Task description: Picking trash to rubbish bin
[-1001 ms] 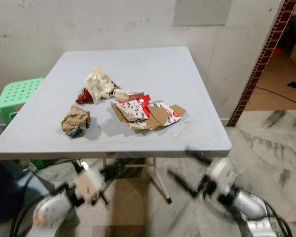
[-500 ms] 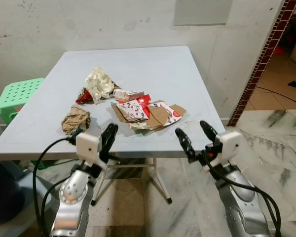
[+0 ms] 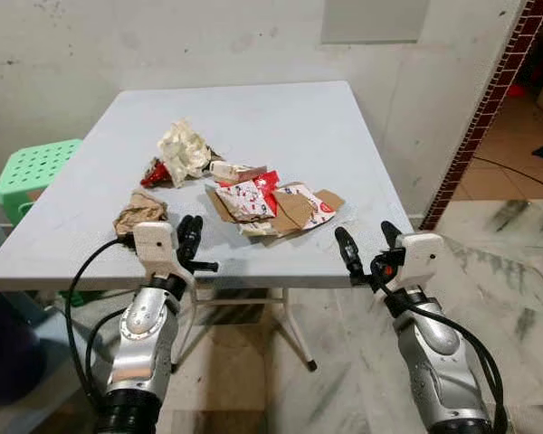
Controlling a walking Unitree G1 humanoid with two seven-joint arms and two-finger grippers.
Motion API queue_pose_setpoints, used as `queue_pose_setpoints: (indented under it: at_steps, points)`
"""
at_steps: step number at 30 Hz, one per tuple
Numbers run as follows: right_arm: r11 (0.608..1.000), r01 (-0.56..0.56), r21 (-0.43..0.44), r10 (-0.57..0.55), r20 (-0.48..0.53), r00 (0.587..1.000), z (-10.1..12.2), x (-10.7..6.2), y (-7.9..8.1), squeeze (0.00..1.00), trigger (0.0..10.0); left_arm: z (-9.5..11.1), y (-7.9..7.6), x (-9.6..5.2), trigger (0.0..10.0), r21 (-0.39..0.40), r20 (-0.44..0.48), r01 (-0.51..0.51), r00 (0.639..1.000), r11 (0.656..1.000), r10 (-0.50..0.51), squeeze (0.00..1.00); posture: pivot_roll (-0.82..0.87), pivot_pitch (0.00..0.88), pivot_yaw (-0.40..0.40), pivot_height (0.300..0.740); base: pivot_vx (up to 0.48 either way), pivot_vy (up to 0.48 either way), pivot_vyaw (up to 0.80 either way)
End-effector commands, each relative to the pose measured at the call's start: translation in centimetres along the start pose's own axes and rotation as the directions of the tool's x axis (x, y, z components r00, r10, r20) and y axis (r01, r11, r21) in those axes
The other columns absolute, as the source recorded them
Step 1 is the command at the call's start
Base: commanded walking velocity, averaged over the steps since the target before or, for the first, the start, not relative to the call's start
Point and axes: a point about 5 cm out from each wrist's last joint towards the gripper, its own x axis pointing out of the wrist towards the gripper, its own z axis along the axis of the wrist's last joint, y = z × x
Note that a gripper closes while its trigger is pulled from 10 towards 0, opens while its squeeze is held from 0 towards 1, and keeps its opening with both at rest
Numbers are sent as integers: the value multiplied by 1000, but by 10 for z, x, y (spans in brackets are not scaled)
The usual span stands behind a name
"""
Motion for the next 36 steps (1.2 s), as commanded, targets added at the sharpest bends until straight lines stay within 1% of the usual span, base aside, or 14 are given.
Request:
queue_pose_setpoints:
  at_steps: [1, 2, 3, 4, 5, 8, 10, 11, 13, 14, 17, 21, 34, 36]
  points:
    - [1000, -12, -28, 12, 12, 1000, 2, 5, 2, 1000, 10000, 2, -2, 5, 10000, 36, -9, 42, 999, 998, -41, 1000, 102, 0, 21, 715, 0, 0, 0]
    - [999, -9, -37, 9, 3, 1000, 1, 6, 2, 1000, 10000, 5, -2, 5, 10000, 46, -1, 44, 999, 998, -44, 1000, 102, 0, 21, 715, 0, 0, 0]
    - [997, 2, -78, -2, -7, 1000, 1, 7, 1, 1000, 10000, 8, -1, 7, 10000, 63, 12, 29, 999, 998, -30, 0, 105, 0, 22, 715, 0, 0, 0]
    - [995, 6, -103, -7, -7, 1000, 1, 8, 0, 1000, 10000, 10, 0, 7, 10000, 70, 15, 20, 1000, 997, -21, 0, 105, 0, 22, 715, 0, 0, 0]
    - [991, 12, -132, -14, -15, 1000, 0, 9, -2, 0, 10000, 11, 1, 7, 10000, 66, 23, 17, 1000, 998, -19, 0, 105, 0, 22, 715, 0, 0, 0]
    - [990, 29, -137, -35, -40, 999, -3, 11, -5, 0, 10000, 11, 3, 6, 10000, 69, 19, -5, 1000, 998, 3, 0, 104, 0, 21, 715, 0, 0, 0]
    - [981, 70, -183, -80, -46, 996, -4, 14, -9, 0, 10000, 11, 6, 5, 10000, 93, 19, -28, 999, 995, 26, 0, 110, 0, 16, 715, 0, 0, 0]
    - [980, 74, -187, -84, -43, 996, -4, 14, -10, 0, 10000, 10, 7, 5, 10000, 98, 14, -34, 999, 995, 32, 0, 113, 0, 14, 715, 0, 0, 0]
    - [984, 79, -159, -87, -44, 995, -5, 16, -10, 0, 10000, 7, 10, 3, 10000, 106, -2, -35, 999, 994, 36, 0, 114, 0, 13, 715, 0, 0, 0]
    - [983, 86, -159, -94, -39, 995, -6, 16, -9, 0, 10000, 6, 13, 3, 10000, 115, -16, -58, 998, 992, 61, 0, 114, 0, 13, 715, 0, 0, 0]
    - [980, 84, -179, -91, -31, 995, -7, 17, -6, 0, 10000, 7, 18, 4, 10000, 65, -17, -80, 996, 995, 82, 0, 116, 0, 14, 715, 0, 0, 0]
    - [982, 80, -170, -85, -25, 996, -8, 16, -2, 0, 10000, 8, 20, 6, 10000, 80, -23, -90, 995, 993, 92, 0, 115, 0, 15, 715, 0, 0, 0]
    - [979, 90, -181, -97, -28, 995, -11, 12, -5, 0, 10000, 7, 21, 8, 10000, 90, -45, -110, 992, 990, 115, 0, 106, 0, 19, 715, 0, 432, 0]
    - [979, 91, -184, -98, -27, 995, -11, 12, -5, 0, 10000, 6, 21, 9, 10000, 102, -52, -113, 992, 988, 118, 0, 107, 0, 19, 715, 0, 0, 0]
